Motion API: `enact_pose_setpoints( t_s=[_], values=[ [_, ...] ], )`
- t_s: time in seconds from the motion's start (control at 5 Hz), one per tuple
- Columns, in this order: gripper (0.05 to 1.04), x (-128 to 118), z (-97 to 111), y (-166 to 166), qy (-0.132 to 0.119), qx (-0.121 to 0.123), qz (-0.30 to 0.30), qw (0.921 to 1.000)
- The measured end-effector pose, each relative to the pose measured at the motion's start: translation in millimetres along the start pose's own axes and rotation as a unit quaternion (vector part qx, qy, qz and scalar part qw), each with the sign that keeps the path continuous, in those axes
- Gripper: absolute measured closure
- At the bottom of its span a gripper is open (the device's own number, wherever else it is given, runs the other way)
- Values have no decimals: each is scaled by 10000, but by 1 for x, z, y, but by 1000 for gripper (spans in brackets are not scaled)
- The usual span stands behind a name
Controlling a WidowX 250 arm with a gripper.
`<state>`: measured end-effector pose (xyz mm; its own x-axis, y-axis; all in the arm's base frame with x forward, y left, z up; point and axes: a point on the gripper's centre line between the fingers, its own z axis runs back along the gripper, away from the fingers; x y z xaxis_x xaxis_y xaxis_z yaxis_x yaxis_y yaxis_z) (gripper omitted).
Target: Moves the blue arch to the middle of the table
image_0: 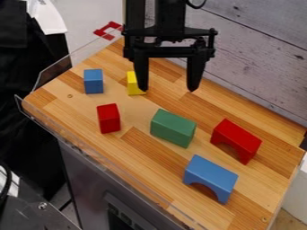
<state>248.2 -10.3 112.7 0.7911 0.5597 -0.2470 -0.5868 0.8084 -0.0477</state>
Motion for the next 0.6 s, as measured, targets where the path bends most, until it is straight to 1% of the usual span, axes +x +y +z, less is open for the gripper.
enact_pose_setpoints(
  t_s=[0.2,0.4,0.6],
  values=[
    [85,-1,6,7,-414,19,-1237,9915],
    [85,-1,1,10,-723,248,-2453,9664],
    [85,-11,-8,-1,-854,435,-3280,9398]
  ],
)
